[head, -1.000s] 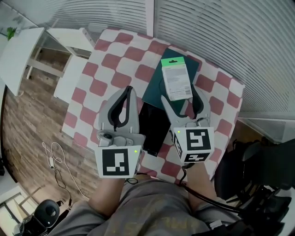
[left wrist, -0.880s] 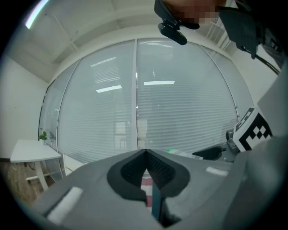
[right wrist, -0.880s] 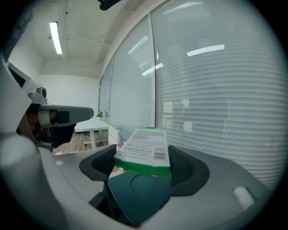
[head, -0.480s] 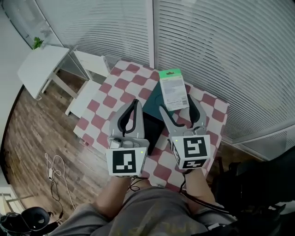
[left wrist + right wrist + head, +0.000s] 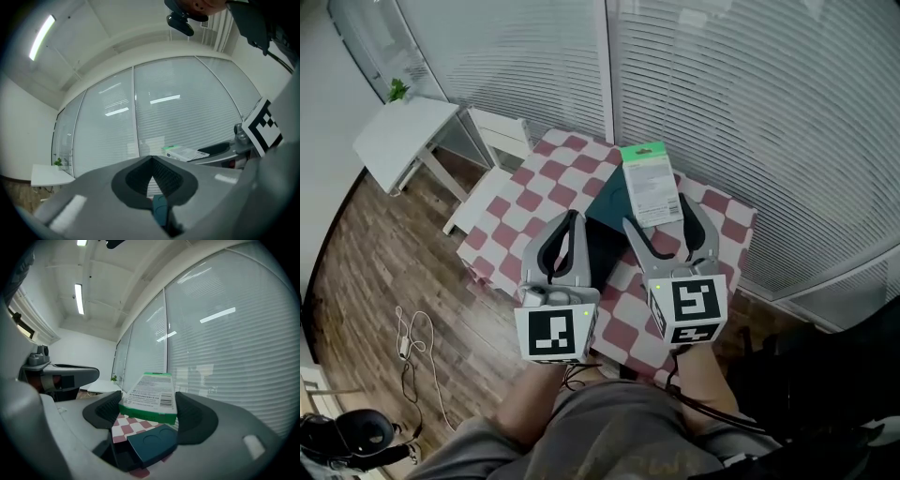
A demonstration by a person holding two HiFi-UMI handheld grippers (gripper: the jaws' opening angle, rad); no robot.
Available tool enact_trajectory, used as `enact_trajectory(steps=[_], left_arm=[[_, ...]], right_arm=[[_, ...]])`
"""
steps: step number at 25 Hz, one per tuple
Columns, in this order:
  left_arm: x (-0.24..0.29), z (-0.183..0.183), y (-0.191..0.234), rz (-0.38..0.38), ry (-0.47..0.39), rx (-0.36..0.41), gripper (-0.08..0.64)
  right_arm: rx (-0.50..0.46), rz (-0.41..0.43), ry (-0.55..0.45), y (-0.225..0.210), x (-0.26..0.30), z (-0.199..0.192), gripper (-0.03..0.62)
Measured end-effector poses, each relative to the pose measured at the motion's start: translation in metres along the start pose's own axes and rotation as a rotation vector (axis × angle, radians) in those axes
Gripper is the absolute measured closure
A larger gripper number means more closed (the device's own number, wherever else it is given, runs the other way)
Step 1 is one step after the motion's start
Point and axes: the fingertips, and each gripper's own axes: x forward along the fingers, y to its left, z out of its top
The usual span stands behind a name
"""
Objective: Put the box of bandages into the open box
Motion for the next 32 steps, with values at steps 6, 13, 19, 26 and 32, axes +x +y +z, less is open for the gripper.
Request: enact_trajectory(steps=[6, 13, 19, 26, 32], left_arm=[[-0.013, 0.006, 0.01, -0.002, 0.008, -0.006, 0.56], [-0.024, -0.008, 0.034, -0.076, 0.011, -0.036, 0.56], [-0.037, -0.04, 0.058, -0.134, 0.067, -0.072, 0.56], [-0.053, -0.078, 0.079, -0.172, 0.143, -0.082, 0.56], [-0.055, -0.107, 0.094, -0.191, 0.184, -0.07, 0.56]], right_arm=[[-0.003, -0.03, 0.0, 0.007, -0.01, 0.004, 0.206], [0.008, -0.103, 0.053, 0.032, -0.009, -0.012, 0.206], [0.055, -0.157, 0.135, 0.067, -0.004, -0.054, 0.206], [0.127, -0.183, 0.229, 0.1, 0.002, -0.115, 0.206], [0.173, -0.185, 0.298, 0.121, 0.012, -0.161, 0.205]])
